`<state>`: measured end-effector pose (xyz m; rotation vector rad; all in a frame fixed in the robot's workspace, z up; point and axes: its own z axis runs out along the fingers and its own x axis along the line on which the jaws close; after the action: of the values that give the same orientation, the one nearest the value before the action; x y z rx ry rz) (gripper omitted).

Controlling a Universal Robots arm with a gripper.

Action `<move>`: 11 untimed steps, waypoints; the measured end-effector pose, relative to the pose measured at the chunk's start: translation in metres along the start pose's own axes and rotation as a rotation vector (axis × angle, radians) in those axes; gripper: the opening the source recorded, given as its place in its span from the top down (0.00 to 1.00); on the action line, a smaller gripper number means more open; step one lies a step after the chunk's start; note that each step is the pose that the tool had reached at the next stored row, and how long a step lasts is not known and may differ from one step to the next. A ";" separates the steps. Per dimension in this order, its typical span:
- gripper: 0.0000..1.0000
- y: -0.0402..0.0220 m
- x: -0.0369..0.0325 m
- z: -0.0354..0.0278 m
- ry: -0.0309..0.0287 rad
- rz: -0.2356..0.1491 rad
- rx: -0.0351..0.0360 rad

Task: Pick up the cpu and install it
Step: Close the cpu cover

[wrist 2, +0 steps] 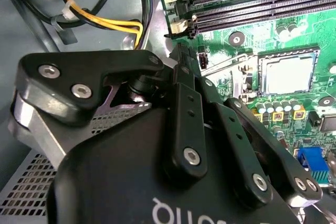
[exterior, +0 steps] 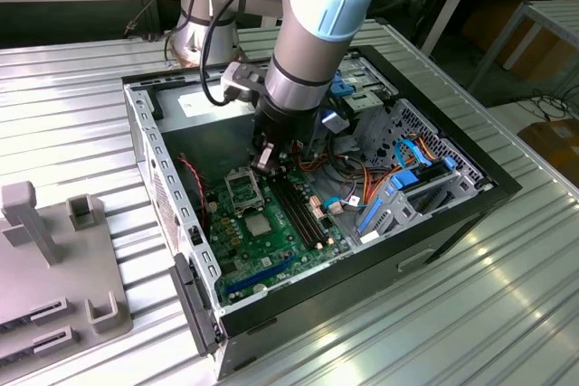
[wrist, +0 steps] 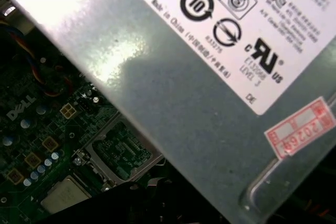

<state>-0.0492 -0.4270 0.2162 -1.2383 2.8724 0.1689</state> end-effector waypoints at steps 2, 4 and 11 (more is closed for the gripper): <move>0.89 0.0001 0.0000 -0.0014 0.0000 -0.001 -0.0001; 0.89 0.0002 -0.0001 -0.0026 0.0003 -0.001 0.0000; 0.89 0.0004 -0.0003 -0.0056 0.0182 -0.003 0.0142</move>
<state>-0.0492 -0.4271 0.2218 -1.2476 2.8820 0.1377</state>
